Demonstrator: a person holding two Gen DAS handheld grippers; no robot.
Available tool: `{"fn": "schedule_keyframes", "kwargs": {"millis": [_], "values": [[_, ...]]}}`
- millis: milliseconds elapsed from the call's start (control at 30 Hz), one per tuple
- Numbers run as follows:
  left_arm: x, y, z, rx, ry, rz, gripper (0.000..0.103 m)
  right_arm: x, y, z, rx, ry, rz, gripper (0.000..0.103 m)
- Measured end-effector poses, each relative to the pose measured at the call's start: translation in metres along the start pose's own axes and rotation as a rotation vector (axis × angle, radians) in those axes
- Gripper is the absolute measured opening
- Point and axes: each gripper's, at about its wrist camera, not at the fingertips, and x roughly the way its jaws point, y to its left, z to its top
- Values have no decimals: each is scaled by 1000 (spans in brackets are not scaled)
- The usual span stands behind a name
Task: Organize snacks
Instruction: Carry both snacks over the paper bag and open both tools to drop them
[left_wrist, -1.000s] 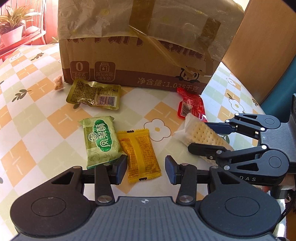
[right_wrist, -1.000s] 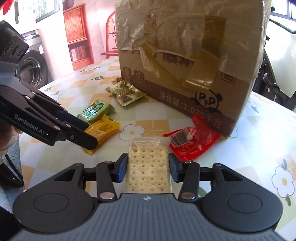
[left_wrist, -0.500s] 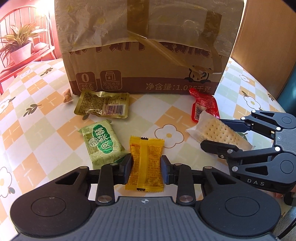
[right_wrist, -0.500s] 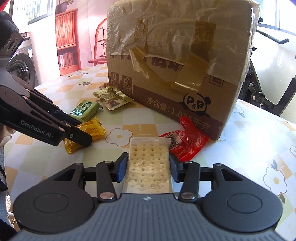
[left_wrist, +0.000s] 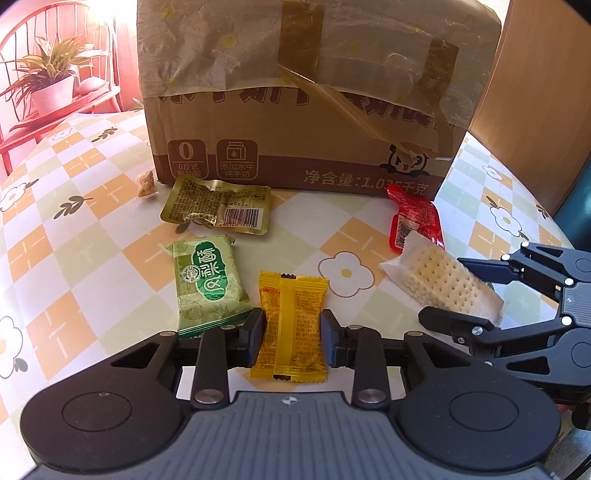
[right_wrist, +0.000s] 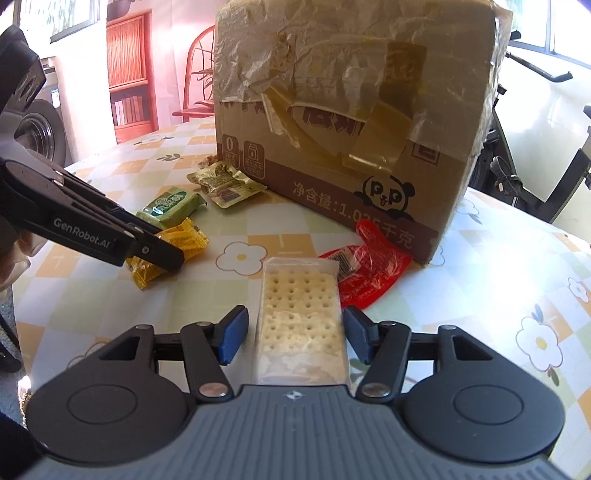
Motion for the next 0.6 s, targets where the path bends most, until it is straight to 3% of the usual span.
{"fn": "schedule_keyframes", "kwargs": {"millis": [200, 300, 600], "values": [[-9, -2, 0, 11, -33, -31, 34, 0, -4, 3, 31, 3, 12, 49], [-15, -2, 2, 8, -56, -34, 34, -2, -4, 8, 35, 12, 19, 48], [-45, -2, 18, 35, -173, -48, 34, -35, -2, 47, 0, -130, 22, 48]]}}
